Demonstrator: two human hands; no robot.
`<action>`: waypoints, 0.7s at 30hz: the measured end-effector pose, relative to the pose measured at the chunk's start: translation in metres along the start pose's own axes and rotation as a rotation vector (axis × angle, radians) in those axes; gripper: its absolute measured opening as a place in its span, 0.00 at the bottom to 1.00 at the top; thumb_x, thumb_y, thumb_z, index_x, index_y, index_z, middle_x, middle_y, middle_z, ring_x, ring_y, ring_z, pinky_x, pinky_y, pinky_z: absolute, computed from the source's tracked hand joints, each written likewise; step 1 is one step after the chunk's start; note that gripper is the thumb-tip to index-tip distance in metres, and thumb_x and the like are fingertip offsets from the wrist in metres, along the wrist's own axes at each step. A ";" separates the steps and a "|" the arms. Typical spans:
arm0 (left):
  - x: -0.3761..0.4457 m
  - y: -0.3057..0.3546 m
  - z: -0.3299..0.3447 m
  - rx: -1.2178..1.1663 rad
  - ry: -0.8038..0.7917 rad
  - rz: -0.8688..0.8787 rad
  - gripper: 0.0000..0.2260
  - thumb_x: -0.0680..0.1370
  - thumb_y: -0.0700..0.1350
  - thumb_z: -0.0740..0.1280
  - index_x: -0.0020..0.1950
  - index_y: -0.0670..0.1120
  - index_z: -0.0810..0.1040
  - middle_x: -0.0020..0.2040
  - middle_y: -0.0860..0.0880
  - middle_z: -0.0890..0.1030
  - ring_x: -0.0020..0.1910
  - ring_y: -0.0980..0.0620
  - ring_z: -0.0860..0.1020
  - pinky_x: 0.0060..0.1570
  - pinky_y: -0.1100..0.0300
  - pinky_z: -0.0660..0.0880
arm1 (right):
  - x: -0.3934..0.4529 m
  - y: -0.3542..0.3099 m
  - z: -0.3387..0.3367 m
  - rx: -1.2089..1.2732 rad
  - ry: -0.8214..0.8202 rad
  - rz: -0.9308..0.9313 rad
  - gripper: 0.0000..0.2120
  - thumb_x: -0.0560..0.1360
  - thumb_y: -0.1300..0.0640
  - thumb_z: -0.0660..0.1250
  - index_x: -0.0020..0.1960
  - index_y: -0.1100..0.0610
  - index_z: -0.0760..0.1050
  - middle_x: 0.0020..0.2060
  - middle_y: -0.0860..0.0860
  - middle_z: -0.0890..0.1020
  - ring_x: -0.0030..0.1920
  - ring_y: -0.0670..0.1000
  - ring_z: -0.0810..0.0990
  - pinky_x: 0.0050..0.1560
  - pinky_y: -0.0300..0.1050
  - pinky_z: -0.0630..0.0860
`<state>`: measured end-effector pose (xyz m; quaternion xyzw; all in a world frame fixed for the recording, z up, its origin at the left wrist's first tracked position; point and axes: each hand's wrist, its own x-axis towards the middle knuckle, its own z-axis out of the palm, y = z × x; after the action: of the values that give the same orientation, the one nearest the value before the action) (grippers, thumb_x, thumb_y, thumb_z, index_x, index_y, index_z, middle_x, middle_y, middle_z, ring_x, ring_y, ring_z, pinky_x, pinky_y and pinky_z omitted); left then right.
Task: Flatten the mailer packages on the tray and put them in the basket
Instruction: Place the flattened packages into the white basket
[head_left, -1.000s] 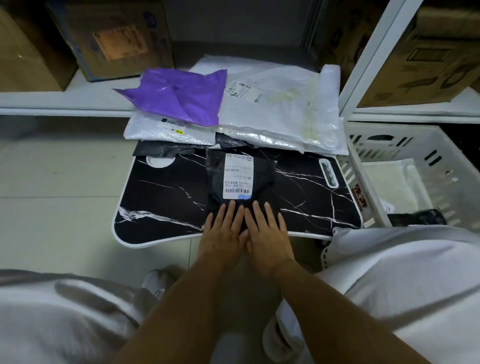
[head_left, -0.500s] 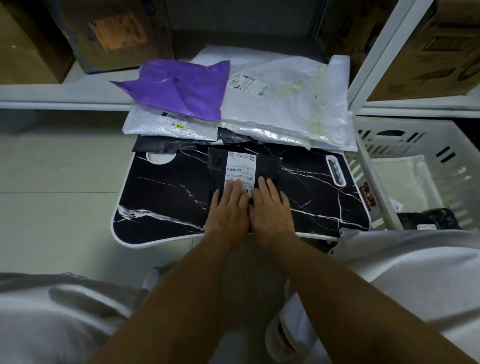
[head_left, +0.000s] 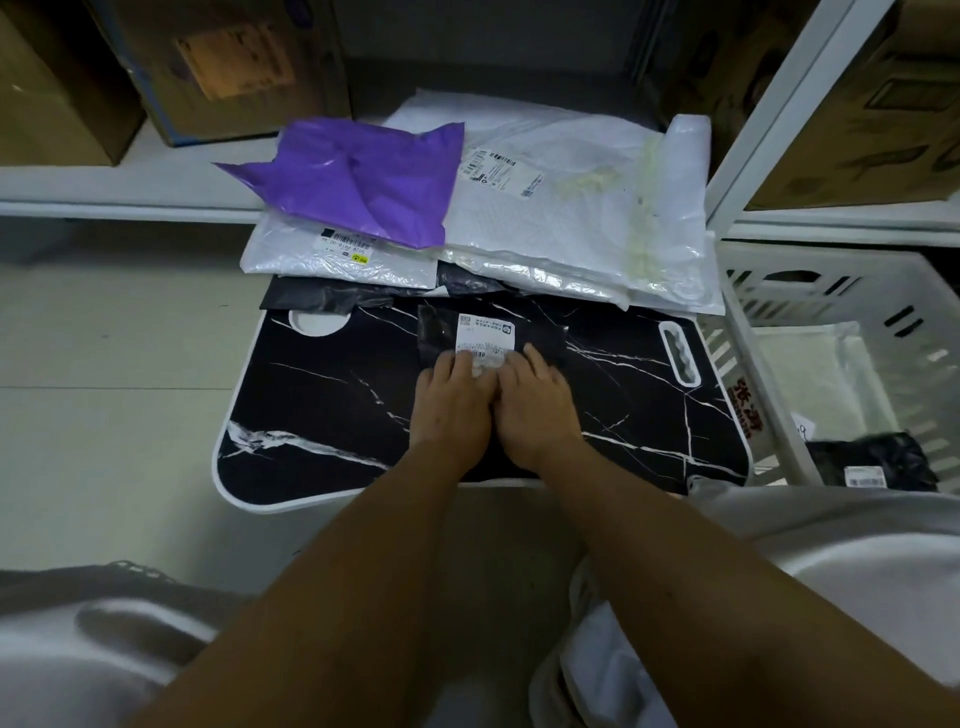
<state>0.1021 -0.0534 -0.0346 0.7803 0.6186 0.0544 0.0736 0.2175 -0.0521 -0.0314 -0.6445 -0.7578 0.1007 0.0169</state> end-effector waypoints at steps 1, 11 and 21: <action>0.004 -0.001 0.003 -0.035 -0.016 0.010 0.15 0.82 0.47 0.53 0.67 0.48 0.68 0.75 0.43 0.58 0.75 0.43 0.53 0.71 0.47 0.58 | 0.002 0.000 0.004 0.098 -0.042 0.023 0.22 0.83 0.52 0.50 0.75 0.57 0.59 0.77 0.53 0.57 0.78 0.53 0.49 0.76 0.54 0.51; 0.028 -0.008 -0.002 0.126 -0.020 0.014 0.18 0.80 0.48 0.54 0.70 0.46 0.66 0.65 0.48 0.70 0.62 0.47 0.68 0.59 0.51 0.66 | 0.024 0.002 -0.001 -0.071 0.066 0.056 0.19 0.83 0.47 0.47 0.67 0.49 0.69 0.64 0.50 0.72 0.65 0.54 0.67 0.63 0.55 0.63; 0.046 -0.021 0.008 -0.010 -0.215 -0.043 0.25 0.82 0.51 0.50 0.78 0.47 0.47 0.78 0.41 0.45 0.77 0.39 0.46 0.75 0.45 0.50 | 0.052 0.015 0.016 0.078 -0.153 0.037 0.26 0.80 0.42 0.38 0.78 0.44 0.46 0.79 0.53 0.48 0.78 0.61 0.45 0.76 0.58 0.48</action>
<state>0.0940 -0.0048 -0.0470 0.7679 0.6234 -0.0281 0.1443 0.2211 -0.0014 -0.0551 -0.6475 -0.7404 0.1795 -0.0177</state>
